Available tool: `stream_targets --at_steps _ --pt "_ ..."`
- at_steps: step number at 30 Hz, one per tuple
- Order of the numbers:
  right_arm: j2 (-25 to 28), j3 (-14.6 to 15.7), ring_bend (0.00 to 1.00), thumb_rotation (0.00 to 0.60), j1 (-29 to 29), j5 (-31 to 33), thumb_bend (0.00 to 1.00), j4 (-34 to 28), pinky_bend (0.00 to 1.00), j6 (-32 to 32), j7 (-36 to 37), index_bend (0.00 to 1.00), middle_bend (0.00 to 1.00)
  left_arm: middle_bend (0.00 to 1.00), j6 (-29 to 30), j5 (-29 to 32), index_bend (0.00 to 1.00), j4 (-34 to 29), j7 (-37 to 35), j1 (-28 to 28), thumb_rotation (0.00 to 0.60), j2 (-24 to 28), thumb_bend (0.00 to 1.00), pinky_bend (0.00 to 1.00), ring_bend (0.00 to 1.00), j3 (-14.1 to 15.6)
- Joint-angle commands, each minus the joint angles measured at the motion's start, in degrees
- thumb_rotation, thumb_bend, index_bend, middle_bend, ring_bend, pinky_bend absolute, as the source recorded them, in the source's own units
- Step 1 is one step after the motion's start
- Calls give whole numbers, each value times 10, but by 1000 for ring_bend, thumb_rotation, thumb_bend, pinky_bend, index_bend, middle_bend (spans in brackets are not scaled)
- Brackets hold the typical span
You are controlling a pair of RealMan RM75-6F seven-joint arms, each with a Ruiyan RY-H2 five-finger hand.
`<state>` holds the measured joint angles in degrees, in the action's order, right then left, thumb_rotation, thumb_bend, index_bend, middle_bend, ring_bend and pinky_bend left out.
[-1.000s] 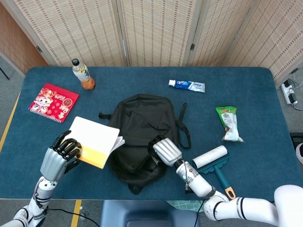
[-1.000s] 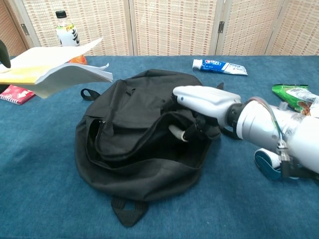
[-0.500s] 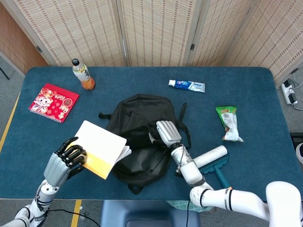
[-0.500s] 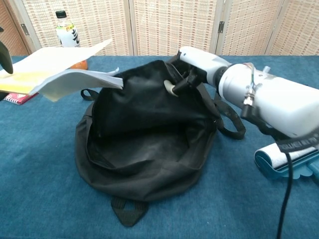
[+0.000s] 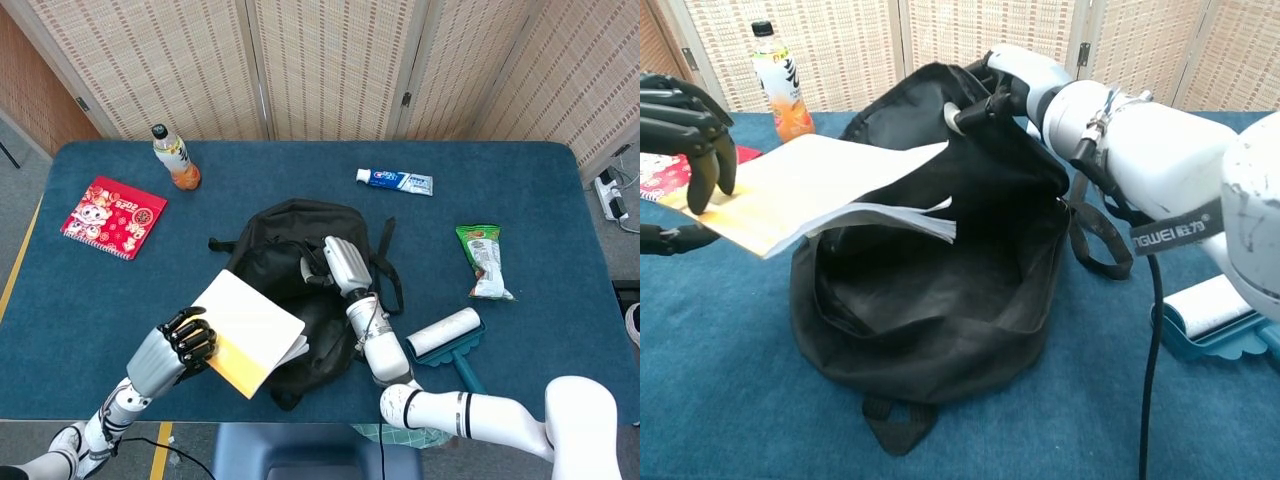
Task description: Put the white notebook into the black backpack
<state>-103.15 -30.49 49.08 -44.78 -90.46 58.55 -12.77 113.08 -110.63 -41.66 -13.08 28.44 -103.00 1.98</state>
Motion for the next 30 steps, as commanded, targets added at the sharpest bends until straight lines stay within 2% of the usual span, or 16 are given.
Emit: stream_targets --at_steps 1,5,12,21,30 --pt "5 -1 363 600 0 -7 687 -8 225 5 11 812 501 686 -17 -2 748 10 3 20 600 -13 496 463 563 -4" --pt "7 1 366 600 2 -8 686 -11 226 5 22 812 505 715 -28 -3 749 16 4 36 600 -25 496 518 588 -6" --pt "5 4 371 600 8 -14 687 -11 226 9 40 812 505 718 -39 -8 752 31 15 61 600 -49 495 524 591 -6" --pt "-2 1 375 600 21 -9 687 1 225 13 51 811 506 718 -43 -27 752 23 26 75 600 -67 495 526 593 16" --pt "-2 4 380 600 28 -5 687 4 226 9 58 810 506 718 -86 -22 752 43 13 79 600 -91 495 548 596 36"
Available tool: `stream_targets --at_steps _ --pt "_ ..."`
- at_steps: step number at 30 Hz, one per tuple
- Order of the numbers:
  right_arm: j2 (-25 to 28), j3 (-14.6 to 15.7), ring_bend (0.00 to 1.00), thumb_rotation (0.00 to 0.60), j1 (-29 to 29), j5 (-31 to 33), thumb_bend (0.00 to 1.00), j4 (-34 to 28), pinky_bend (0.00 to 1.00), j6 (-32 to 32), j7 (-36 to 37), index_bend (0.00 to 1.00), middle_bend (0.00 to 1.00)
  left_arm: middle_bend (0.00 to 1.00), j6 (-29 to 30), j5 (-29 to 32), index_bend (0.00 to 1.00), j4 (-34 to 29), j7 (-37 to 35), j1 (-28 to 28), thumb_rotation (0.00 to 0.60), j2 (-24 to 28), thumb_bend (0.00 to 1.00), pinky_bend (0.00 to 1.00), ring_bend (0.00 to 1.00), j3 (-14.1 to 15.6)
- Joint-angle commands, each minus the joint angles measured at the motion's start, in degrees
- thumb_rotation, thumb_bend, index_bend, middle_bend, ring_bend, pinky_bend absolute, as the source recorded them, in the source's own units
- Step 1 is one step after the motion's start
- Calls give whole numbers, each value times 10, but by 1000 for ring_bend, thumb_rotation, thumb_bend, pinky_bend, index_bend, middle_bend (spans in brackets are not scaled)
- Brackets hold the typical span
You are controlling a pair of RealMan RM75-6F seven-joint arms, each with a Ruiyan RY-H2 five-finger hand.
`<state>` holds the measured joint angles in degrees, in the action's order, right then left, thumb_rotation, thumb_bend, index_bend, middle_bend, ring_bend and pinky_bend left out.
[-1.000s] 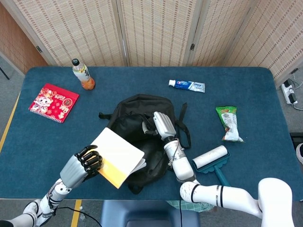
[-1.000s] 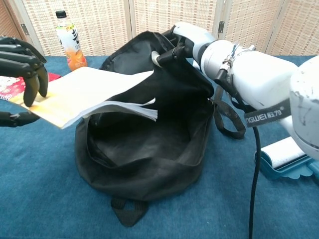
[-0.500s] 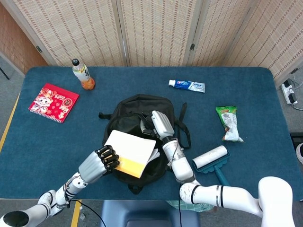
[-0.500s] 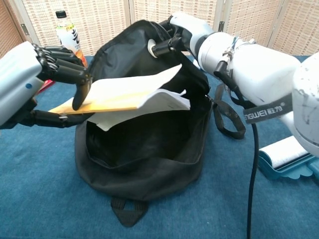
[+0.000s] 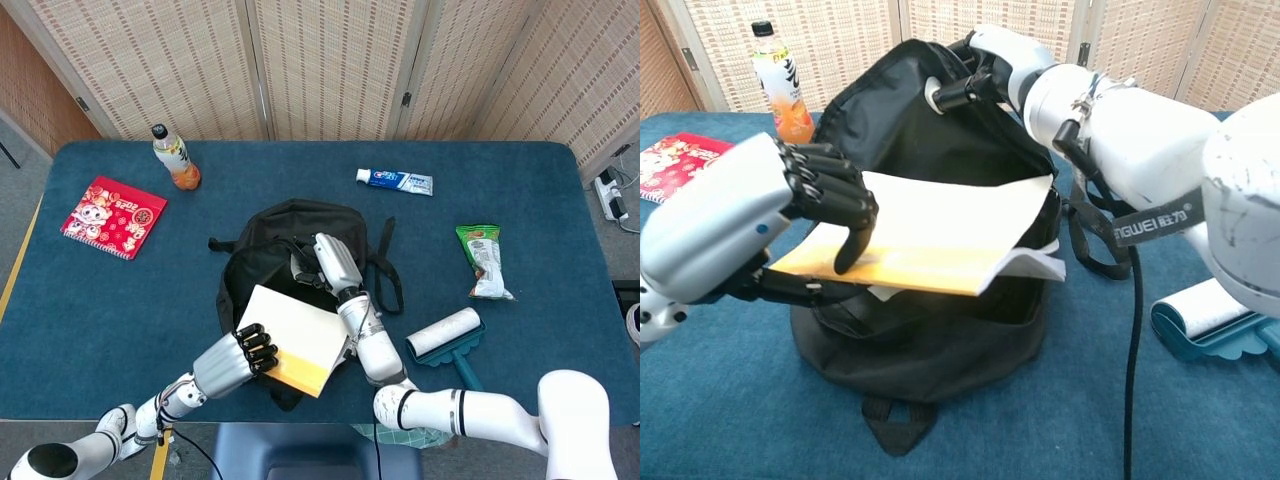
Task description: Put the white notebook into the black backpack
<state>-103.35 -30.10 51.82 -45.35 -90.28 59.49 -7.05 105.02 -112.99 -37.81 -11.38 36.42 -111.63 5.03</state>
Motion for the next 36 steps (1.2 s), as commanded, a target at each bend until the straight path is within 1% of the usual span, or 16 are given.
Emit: stream_targets --at_steps 1,6,10,14,20,24,28,31,36 --pt "0 0 380 600 2 3 688 5 225 -1 1 809 505 718 -6 1 752 7 -5 -2 600 -6 496 548 597 8" --pt "-3 3 381 600 5 8 688 17 225 -9 11 809 505 718 1 -4 750 6 -2 -7 600 -8 494 549 598 20" --pt "-4 7 381 600 7 5 687 17 226 -12 15 807 506 718 -13 3 750 4 4 -2 600 -10 496 550 598 16" --pt "2 13 382 600 2 -8 687 0 226 -10 22 806 505 719 -39 25 749 17 2 7 600 -17 495 550 598 0" --pt "16 26 382 600 -10 -25 689 -38 225 -2 27 804 505 718 -62 66 750 47 10 18 600 -21 496 550 598 -36" --pt "23 31 382 600 -15 -28 687 -56 226 -1 30 803 505 719 -80 81 750 61 28 17 600 -18 496 550 598 -42" --pt "30 35 382 600 -20 -30 687 -66 225 2 32 801 505 723 -81 101 758 61 41 2 600 -18 497 550 597 -48" --pt "32 35 382 600 -22 -29 688 -71 225 2 37 801 505 724 -89 110 760 59 60 -9 600 -21 497 550 598 -46" --pt "34 36 383 600 -23 -28 689 -81 226 3 40 801 505 725 -116 102 761 51 101 -13 600 -30 497 550 598 -25"
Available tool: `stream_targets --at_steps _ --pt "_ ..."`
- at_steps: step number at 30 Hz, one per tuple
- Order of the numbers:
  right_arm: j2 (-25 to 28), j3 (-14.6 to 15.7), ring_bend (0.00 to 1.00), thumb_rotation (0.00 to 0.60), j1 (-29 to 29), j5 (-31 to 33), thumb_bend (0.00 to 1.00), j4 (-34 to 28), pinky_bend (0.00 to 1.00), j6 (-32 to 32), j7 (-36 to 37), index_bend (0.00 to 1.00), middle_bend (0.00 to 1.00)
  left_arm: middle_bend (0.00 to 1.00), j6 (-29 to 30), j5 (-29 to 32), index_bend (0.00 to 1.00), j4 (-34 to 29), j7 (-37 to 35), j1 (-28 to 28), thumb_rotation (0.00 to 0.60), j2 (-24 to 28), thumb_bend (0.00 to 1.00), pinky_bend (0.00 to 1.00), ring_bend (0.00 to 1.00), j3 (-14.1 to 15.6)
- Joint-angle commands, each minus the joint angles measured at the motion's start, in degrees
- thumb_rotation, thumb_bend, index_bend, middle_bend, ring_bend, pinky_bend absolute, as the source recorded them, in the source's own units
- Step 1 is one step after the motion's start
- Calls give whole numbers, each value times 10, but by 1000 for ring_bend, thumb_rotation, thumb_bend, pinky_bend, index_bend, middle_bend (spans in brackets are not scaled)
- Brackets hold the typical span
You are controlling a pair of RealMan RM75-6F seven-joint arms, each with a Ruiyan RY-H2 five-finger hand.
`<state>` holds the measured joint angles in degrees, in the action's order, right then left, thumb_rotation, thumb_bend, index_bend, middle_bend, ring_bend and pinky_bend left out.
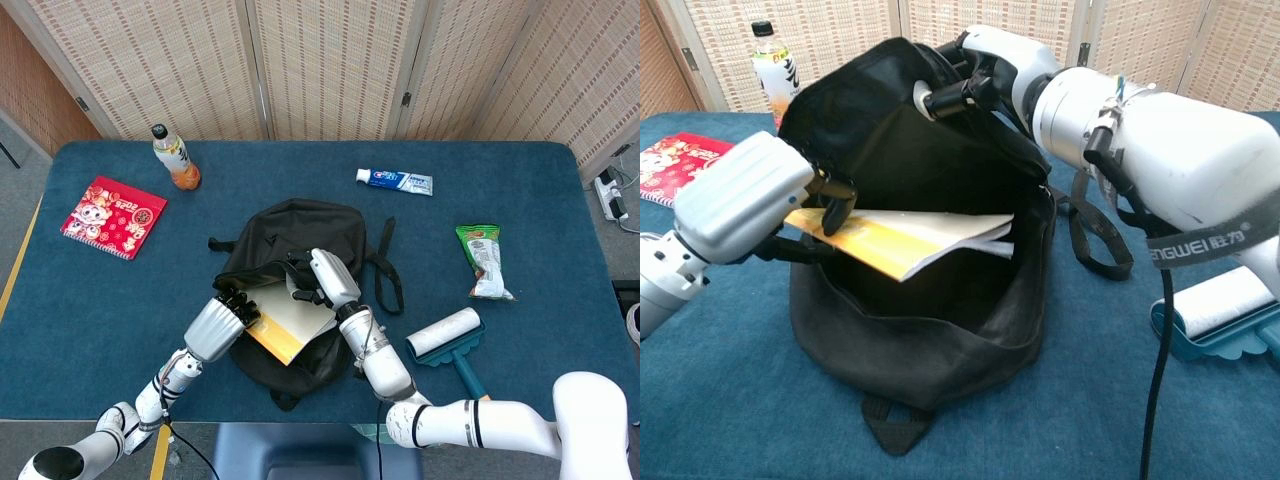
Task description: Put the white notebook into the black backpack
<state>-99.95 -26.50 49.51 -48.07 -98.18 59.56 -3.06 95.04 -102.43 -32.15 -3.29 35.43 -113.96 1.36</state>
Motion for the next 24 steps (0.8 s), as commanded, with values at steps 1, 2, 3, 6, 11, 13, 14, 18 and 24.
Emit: stream_targets --at_steps 1,2,3,6,11,13,14,18,24 --pt "0 1 383 600 0 -2 688 -3 226 4 0 801 505 724 -25 -5 761 -9 27 -2 600 -10 497 550 598 15" --pt "-1 1 383 600 -1 -2 688 -4 225 5 1 801 505 725 -31 -6 761 -12 32 0 600 -13 497 550 598 17" --pt "-1 0 383 600 -1 -2 687 -6 226 6 2 801 504 725 -39 -4 761 -13 38 2 600 -18 497 550 598 17" --pt "-2 2 383 600 0 -3 686 -9 226 9 0 801 505 725 -65 4 760 -16 54 9 600 -25 496 550 598 12" --pt "-3 5 383 600 -1 -4 687 -15 226 11 2 801 505 725 -107 21 755 -29 82 25 600 -30 496 550 598 -1" --pt "-3 6 383 600 -1 -6 687 -16 226 11 2 801 505 725 -118 25 754 -35 91 31 600 -31 495 550 598 -6" --pt "-3 6 383 600 -1 -6 688 -17 225 11 3 801 505 725 -121 27 754 -37 96 34 600 -31 496 550 599 -8" --pt "-7 6 384 600 0 -10 687 -16 226 13 6 801 505 725 -133 27 755 -47 108 48 600 -32 496 551 598 -12" --pt "-7 9 384 600 -3 -20 687 -26 226 14 12 800 504 725 -175 44 750 -55 128 72 600 -31 496 551 598 -30"
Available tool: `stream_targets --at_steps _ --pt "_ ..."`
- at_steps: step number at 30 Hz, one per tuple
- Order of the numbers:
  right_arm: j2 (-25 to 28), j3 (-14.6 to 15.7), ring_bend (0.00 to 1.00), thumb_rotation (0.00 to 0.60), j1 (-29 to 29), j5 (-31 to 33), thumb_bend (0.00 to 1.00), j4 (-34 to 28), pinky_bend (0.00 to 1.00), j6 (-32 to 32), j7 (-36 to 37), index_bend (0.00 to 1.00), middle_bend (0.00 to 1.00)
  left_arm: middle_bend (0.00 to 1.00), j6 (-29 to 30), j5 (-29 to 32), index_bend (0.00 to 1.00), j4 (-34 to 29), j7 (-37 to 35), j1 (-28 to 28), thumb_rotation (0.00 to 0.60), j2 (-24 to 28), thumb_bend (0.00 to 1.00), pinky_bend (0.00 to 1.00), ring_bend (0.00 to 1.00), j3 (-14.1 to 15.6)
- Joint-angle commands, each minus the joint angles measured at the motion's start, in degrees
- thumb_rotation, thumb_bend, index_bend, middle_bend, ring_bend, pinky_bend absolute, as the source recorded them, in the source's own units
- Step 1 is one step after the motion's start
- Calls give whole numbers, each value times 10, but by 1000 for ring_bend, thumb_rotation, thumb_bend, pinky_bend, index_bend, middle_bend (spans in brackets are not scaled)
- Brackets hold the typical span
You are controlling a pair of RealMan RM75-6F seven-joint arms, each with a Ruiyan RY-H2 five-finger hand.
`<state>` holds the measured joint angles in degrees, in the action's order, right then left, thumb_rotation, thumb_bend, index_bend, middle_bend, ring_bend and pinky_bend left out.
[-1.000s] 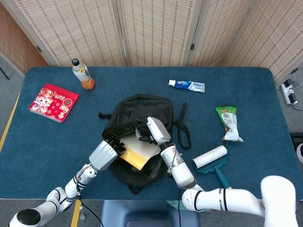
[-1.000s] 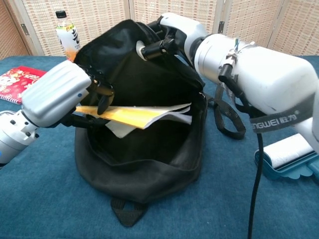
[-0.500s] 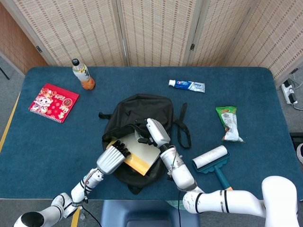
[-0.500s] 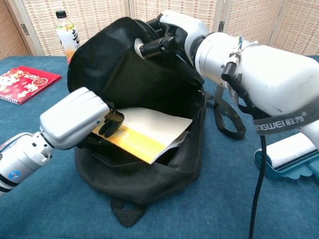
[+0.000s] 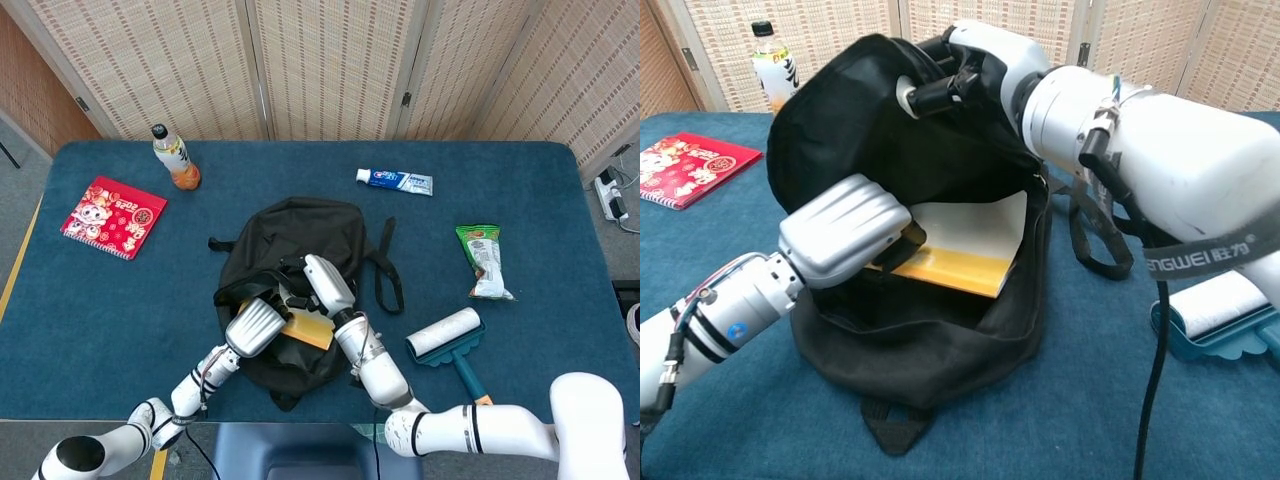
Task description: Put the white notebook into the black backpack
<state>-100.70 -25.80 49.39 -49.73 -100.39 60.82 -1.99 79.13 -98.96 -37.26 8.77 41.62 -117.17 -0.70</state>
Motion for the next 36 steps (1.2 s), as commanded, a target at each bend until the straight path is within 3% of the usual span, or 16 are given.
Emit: stream_targets --at_steps 1,13,16,21,25,31,36 --pt "2 2 383 600 -3 -5 687 -7 226 2 2 800 504 725 -24 15 749 -4 10 15 600 1 496 551 598 -14" --pt "10 12 383 600 -12 -18 688 -25 226 6 6 800 504 724 -105 70 745 14 32 54 600 0 492 553 598 -58" --pt "7 14 384 600 -12 -22 687 -18 226 10 4 800 505 641 -107 85 648 -7 41 49 600 6 391 543 560 -67" --pt "0 9 383 600 -10 -18 688 -2 226 10 8 800 504 398 -94 93 353 -81 78 25 600 35 131 443 361 -60" --pt "-4 4 384 600 -7 -15 687 11 225 12 6 797 504 307 -80 100 208 -159 107 0 600 63 38 381 281 -52" --pt "-8 -4 383 600 -7 -6 687 25 226 13 9 791 504 297 -50 106 173 -263 133 -39 600 111 31 361 276 -40" --pt "-8 -7 383 600 -8 1 687 36 226 10 13 787 503 332 -3 79 232 -341 124 -72 600 160 31 371 315 -16"
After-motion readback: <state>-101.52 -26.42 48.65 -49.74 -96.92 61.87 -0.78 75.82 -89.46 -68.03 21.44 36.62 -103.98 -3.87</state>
